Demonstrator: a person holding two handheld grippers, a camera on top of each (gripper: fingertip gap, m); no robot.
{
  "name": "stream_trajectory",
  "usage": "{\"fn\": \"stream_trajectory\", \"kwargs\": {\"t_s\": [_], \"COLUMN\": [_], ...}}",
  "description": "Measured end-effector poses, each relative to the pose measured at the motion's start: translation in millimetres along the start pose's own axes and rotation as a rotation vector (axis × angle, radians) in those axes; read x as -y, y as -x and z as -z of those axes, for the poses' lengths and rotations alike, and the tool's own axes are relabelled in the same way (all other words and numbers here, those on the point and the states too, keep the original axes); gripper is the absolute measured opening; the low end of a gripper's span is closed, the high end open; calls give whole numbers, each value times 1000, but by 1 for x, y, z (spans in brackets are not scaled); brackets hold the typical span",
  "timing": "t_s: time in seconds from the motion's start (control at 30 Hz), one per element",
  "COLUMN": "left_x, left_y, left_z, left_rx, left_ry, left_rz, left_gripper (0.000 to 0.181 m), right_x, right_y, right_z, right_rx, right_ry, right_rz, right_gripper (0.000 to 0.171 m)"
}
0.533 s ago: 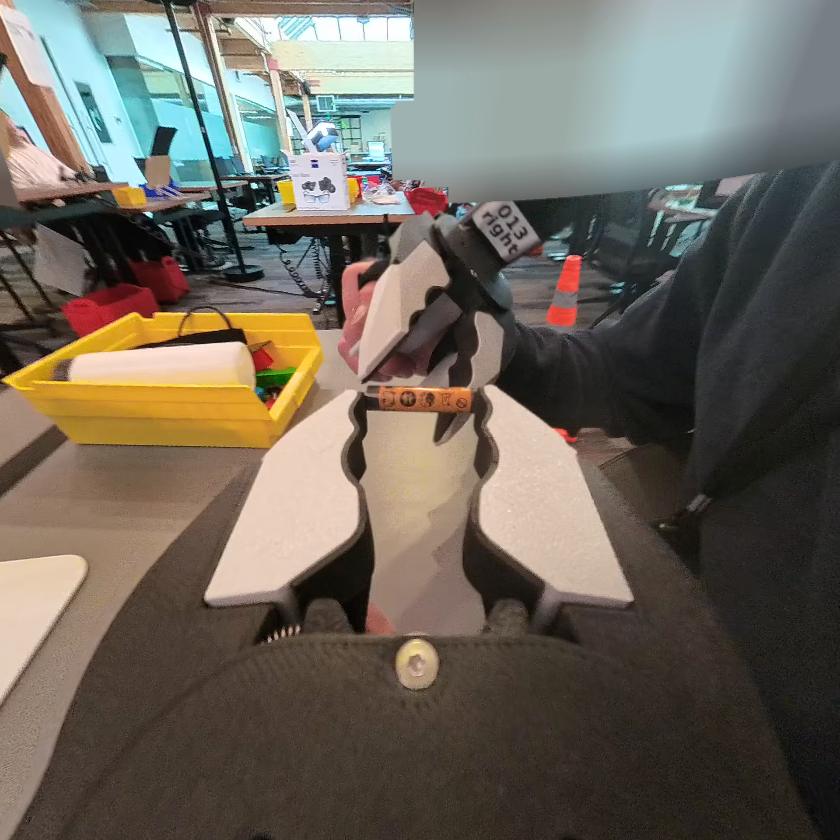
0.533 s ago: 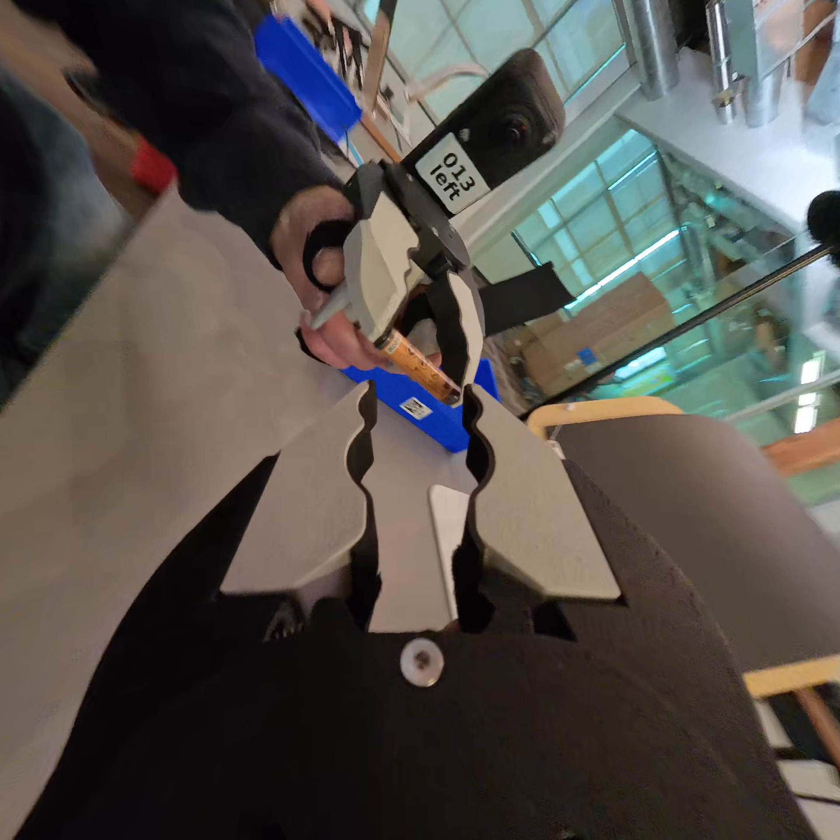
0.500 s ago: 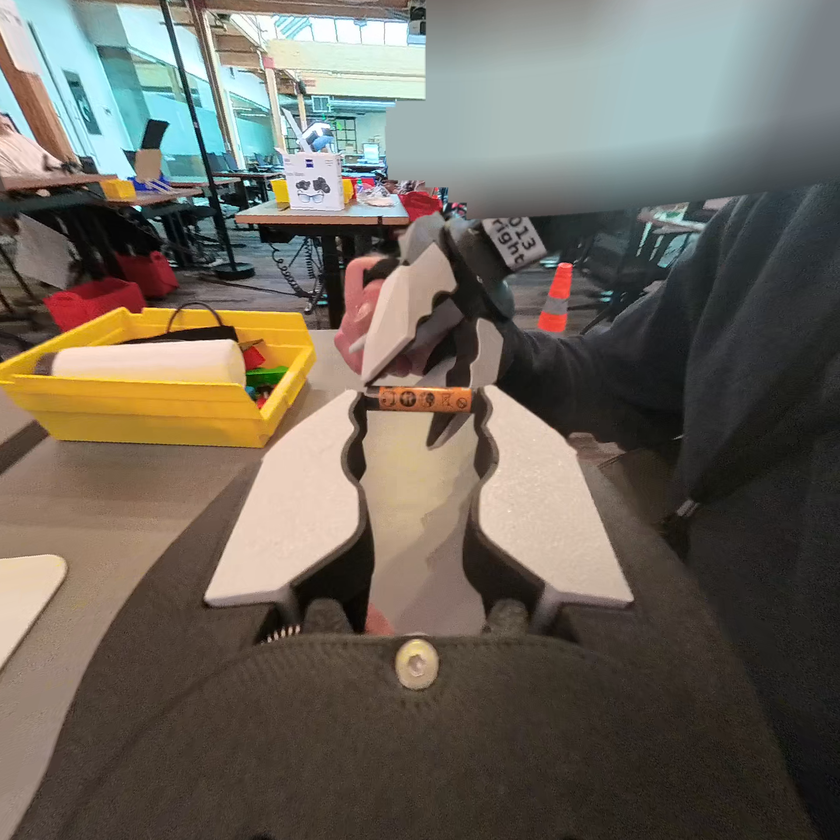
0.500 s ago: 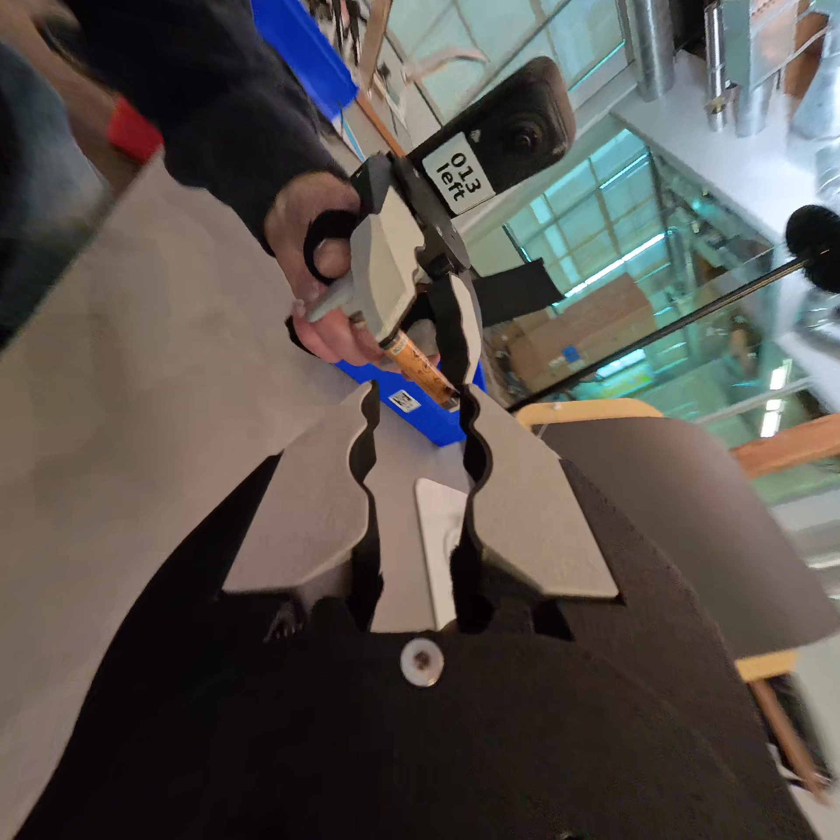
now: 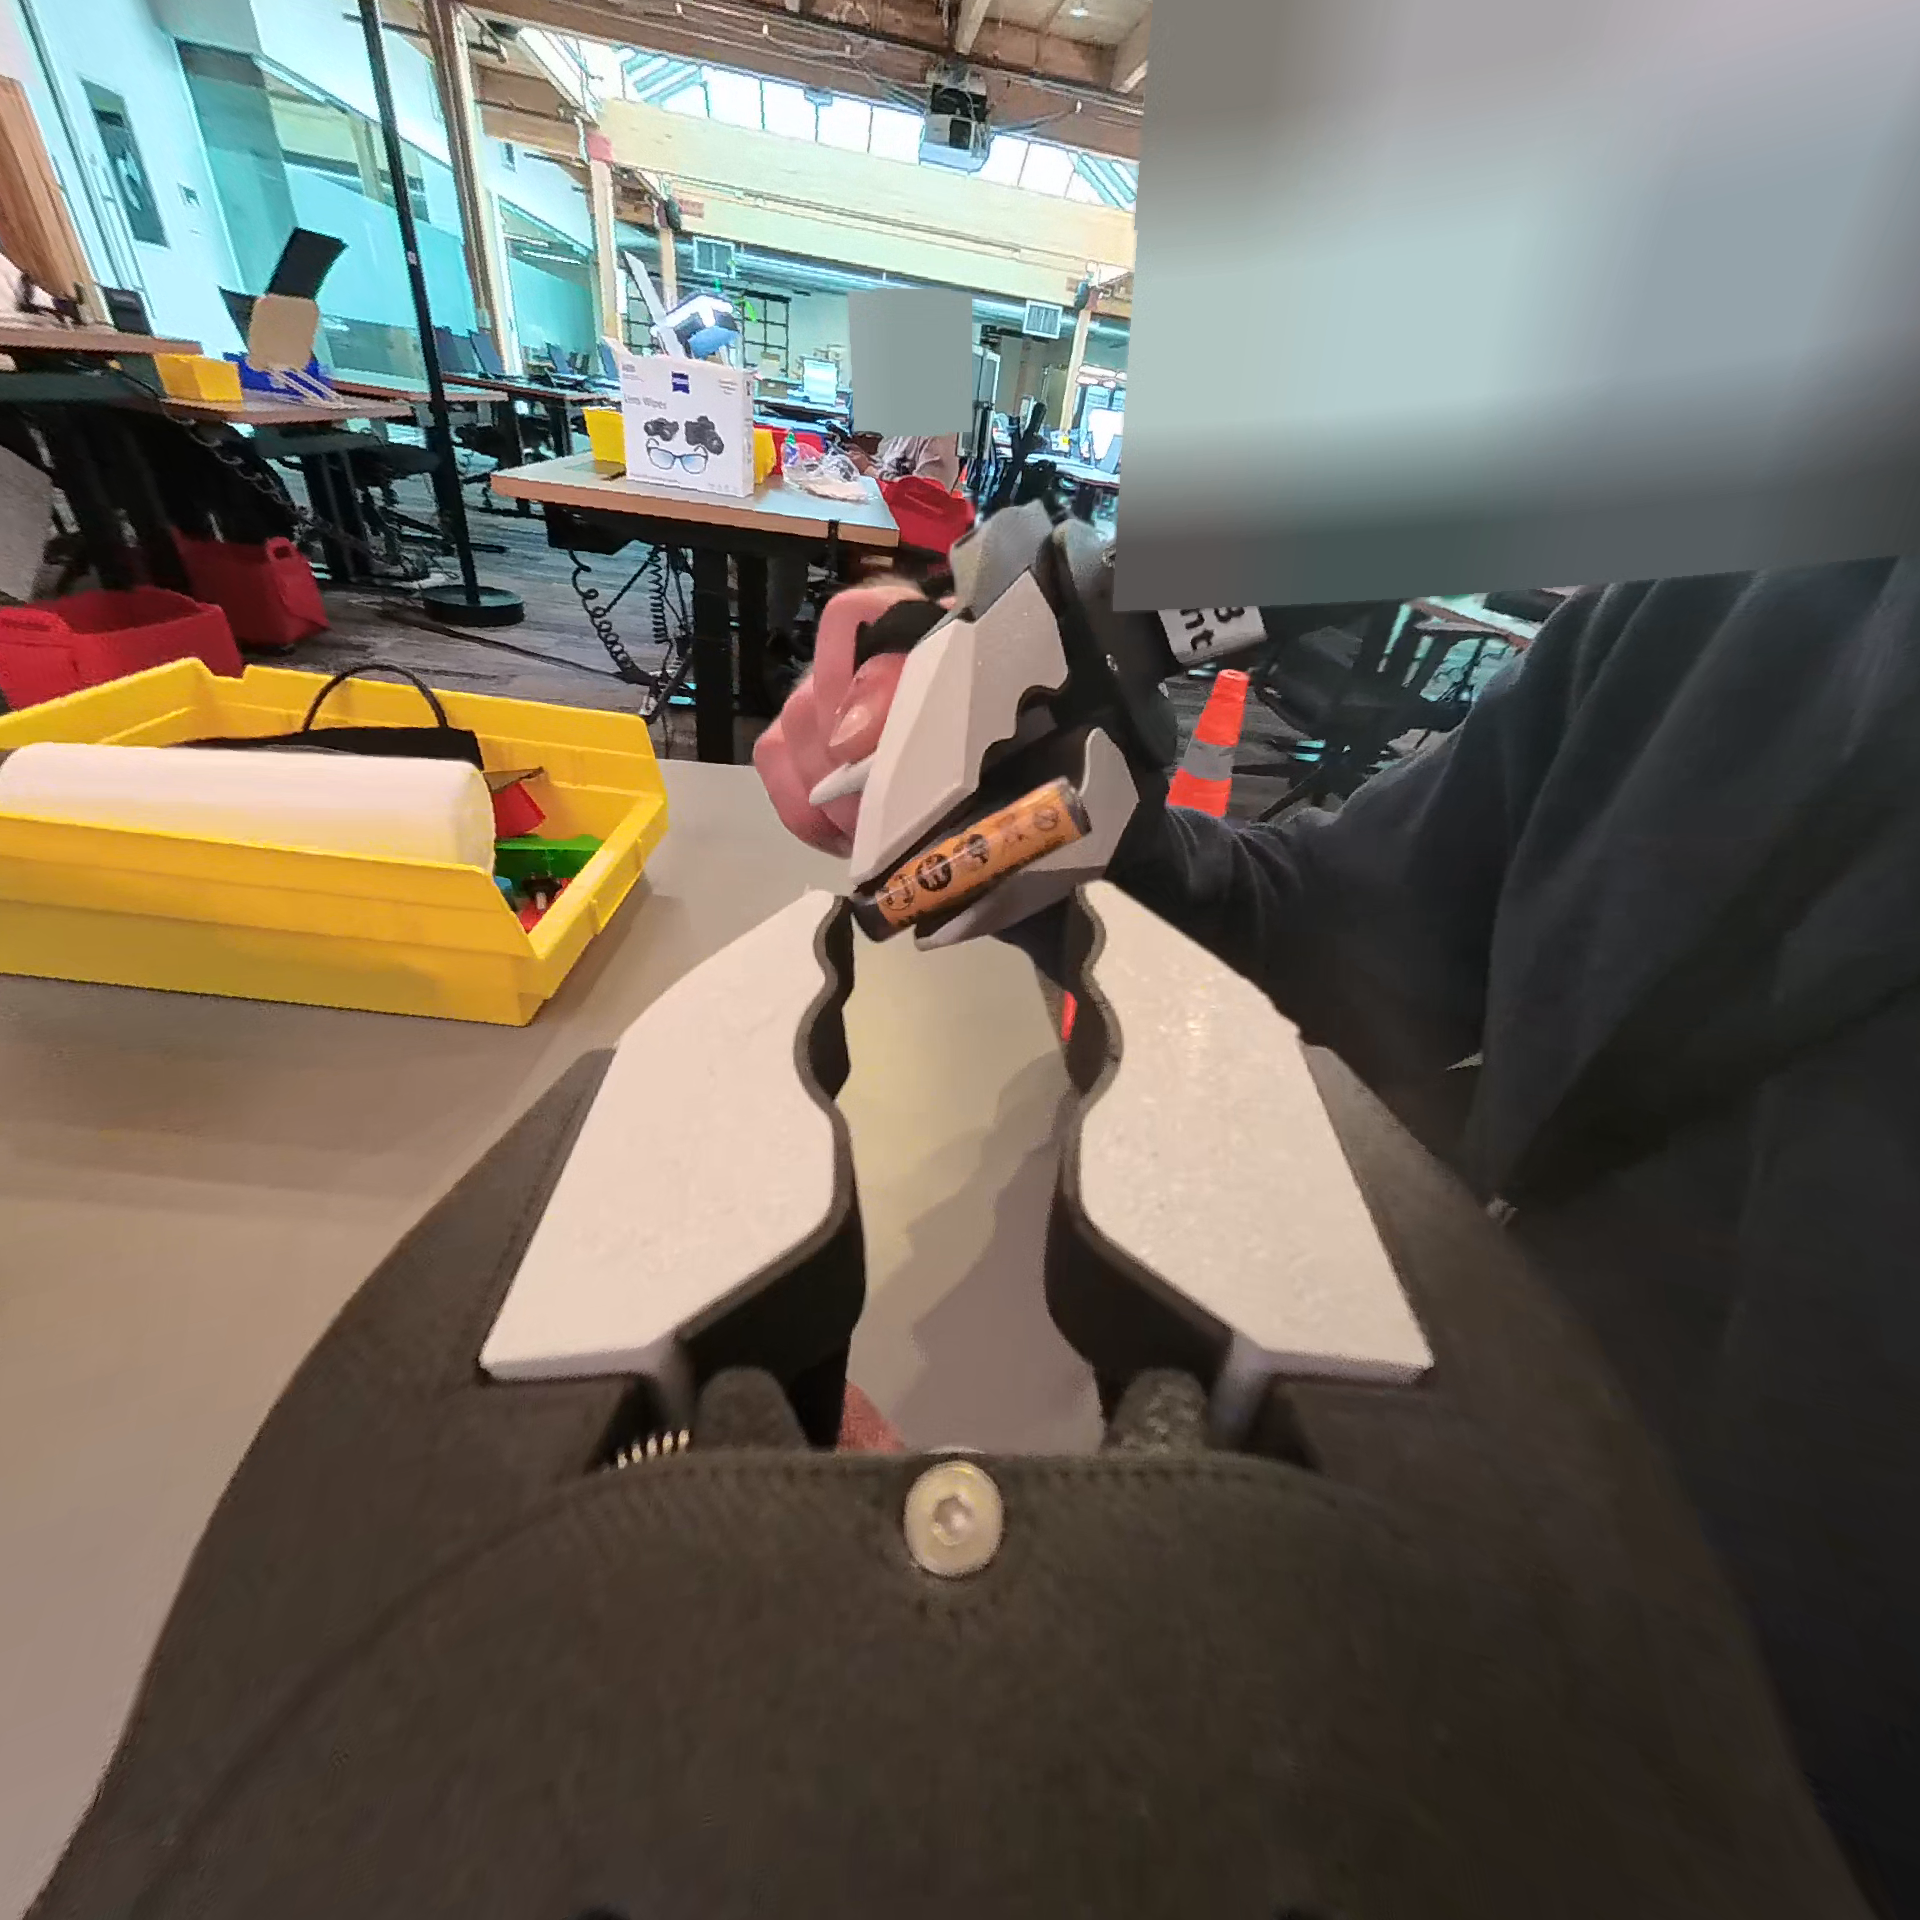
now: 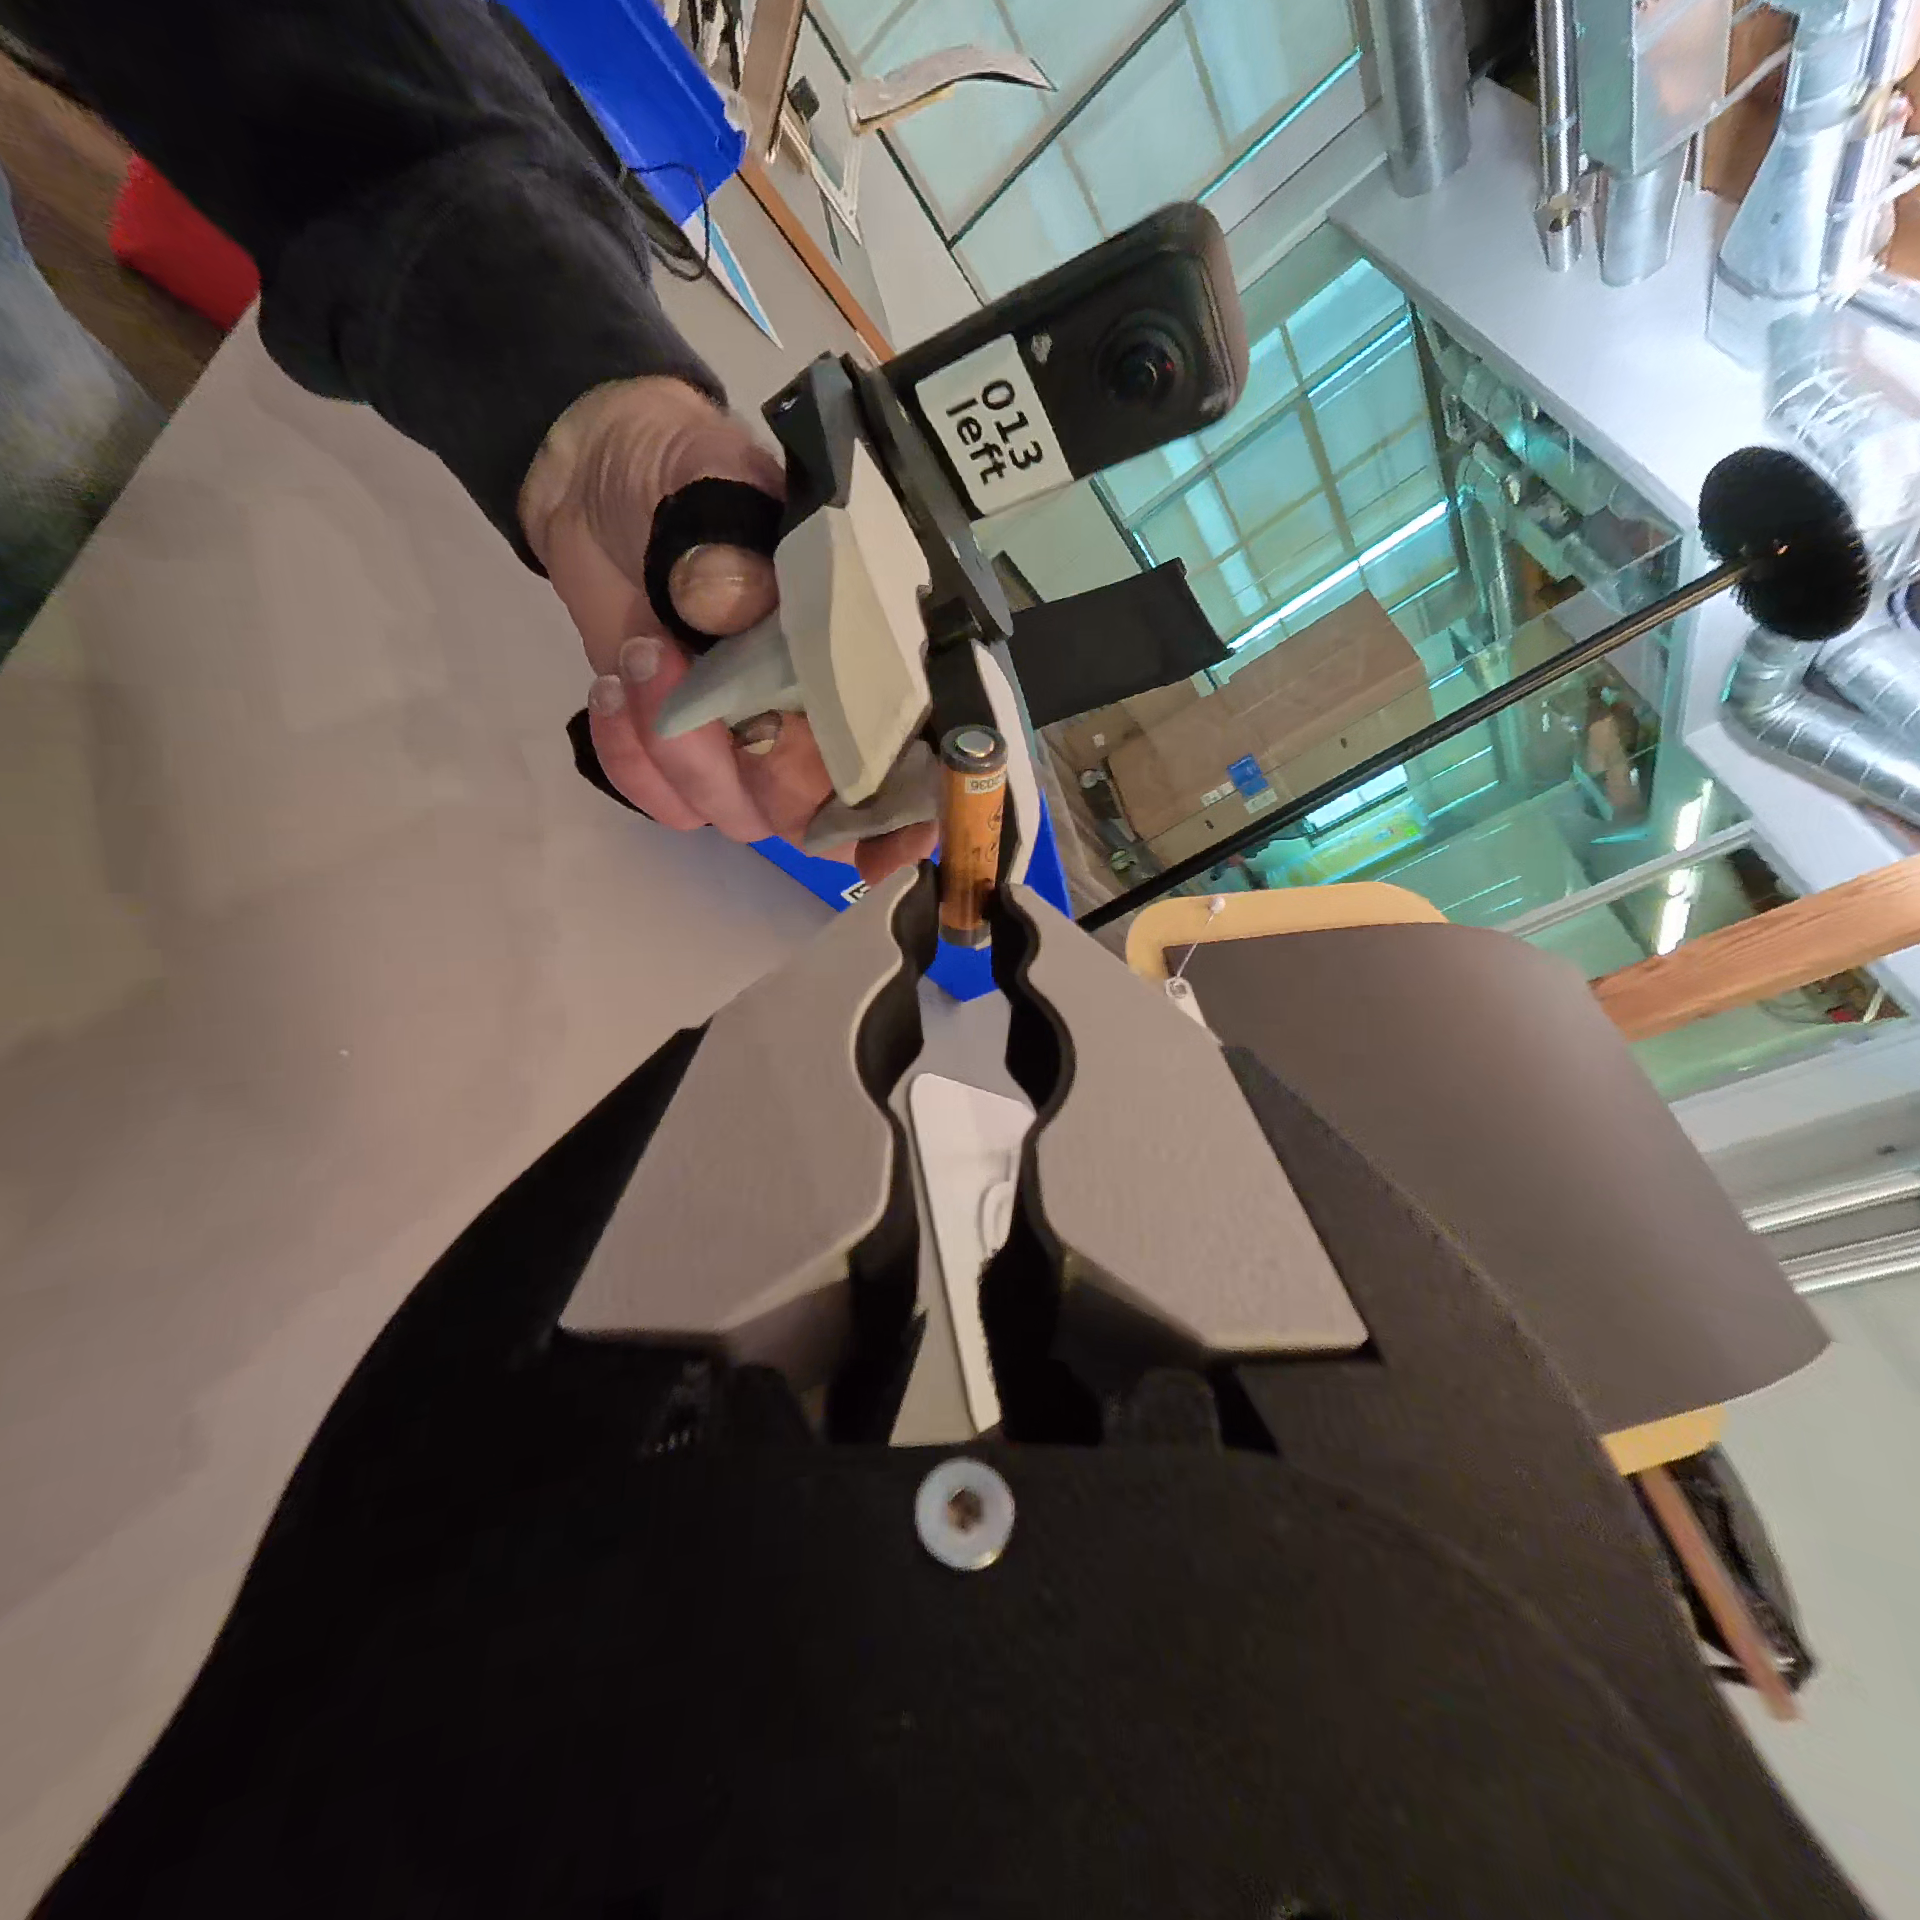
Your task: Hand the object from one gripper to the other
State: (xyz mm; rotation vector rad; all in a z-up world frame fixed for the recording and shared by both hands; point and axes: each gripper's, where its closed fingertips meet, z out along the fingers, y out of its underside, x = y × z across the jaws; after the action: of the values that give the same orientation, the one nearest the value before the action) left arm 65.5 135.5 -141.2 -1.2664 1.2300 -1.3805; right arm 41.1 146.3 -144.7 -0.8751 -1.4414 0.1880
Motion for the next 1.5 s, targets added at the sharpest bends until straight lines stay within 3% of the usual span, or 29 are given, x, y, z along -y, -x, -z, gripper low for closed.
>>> {"fn": "stream_trajectory", "kwargs": {"t_s": [0.1,0.2,0.33,0.47,0.53,0.9,1.27,1.37,1.5], "left_x": [0,-5,-4,-7,-8,-18,-10,-4,3], "left_y": [9,16,22,26,24,20,17,18,18], "left_z": [3,5,5,4,1,-4,-4,-2,3], "left_rx": [82,239,384,391,356,274,320,329,298], "left_ry": [25,157,312,460,488,556,467,404,311], "left_rz": [-111,-446,-865,-1185,-1251,-1273,-1182,-1088,-908], "left_gripper": [42,46,49,52,52,43,42,43,42], "right_x": [-2,-5,-9,-14,-15,-21,-18,-21,-25], "right_y": [-4,-6,-1,6,12,21,10,-3,-14], "right_z": [3,7,9,11,11,12,10,11,17], "right_rx": [57,176,330,431,477,566,510,386,219], "right_ry": [-60,-140,-188,-182,-158,-125,-182,-214,-173], "right_rz": [-238,-564,-852,-987,-1007,-1112,-1081,-955,-642], "right_gripper": [6,6,7,7,7,7,10,32,41]}}
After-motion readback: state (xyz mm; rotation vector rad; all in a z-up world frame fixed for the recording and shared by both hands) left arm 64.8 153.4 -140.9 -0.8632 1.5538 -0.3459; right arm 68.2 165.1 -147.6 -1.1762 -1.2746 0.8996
